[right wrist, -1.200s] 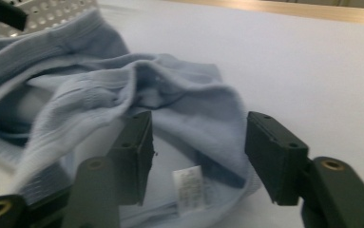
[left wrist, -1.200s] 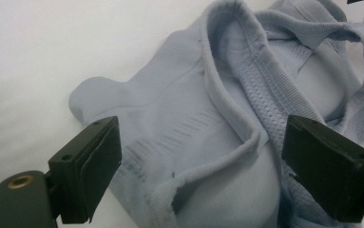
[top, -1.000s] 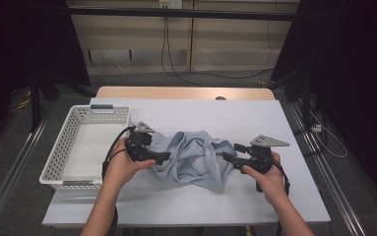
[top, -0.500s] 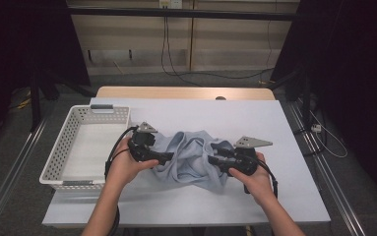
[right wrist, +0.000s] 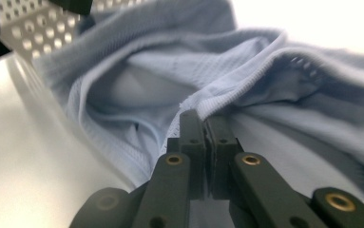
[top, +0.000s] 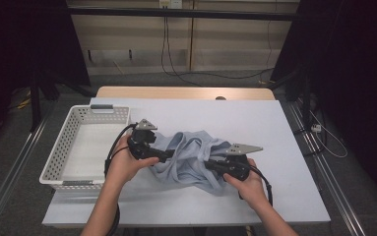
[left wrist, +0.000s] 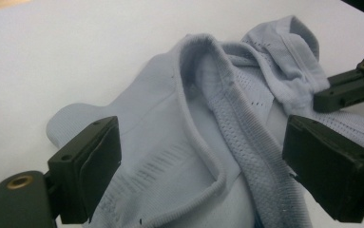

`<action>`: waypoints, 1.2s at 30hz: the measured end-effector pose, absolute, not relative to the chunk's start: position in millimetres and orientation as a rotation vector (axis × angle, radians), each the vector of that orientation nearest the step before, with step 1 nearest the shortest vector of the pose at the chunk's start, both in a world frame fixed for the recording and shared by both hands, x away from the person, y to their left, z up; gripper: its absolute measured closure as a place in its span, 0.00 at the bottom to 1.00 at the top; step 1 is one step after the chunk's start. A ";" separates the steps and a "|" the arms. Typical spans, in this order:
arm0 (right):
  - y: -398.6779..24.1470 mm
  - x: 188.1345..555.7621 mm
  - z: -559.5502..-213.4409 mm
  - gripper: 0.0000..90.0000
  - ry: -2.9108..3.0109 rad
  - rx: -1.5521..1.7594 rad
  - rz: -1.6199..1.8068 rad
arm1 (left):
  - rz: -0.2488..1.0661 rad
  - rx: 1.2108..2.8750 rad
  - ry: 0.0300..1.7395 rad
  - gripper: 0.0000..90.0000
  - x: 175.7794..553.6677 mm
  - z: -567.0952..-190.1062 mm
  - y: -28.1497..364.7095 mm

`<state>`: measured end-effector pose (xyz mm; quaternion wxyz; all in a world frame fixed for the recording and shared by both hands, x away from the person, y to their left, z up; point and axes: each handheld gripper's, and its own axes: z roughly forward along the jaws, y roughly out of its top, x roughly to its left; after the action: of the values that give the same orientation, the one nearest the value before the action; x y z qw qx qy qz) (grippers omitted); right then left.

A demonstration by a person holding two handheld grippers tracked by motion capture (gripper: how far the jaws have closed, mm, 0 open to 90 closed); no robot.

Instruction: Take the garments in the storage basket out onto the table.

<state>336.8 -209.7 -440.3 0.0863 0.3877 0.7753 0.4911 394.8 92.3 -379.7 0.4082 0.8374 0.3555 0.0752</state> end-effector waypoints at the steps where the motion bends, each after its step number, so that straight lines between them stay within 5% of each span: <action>1: -213.5 336.7 -438.1 0.98 2.284 1.168 1.484 | 0.192 2.116 0.887 0.15 394.5 -378.9 92.2; 21: -229.1 338.4 -431.8 0.98 2.243 1.191 1.518 | 0.100 2.106 0.822 0.41 389.1 -376.1 78.4; 36: -227.8 336.7 -431.3 0.97 2.249 1.180 1.521 | 0.115 2.138 0.832 0.50 397.0 -385.9 61.5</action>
<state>336.7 -227.8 -431.3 0.0904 0.3968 0.7566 0.5117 397.0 61.5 -385.9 0.4099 0.8490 0.3303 0.0457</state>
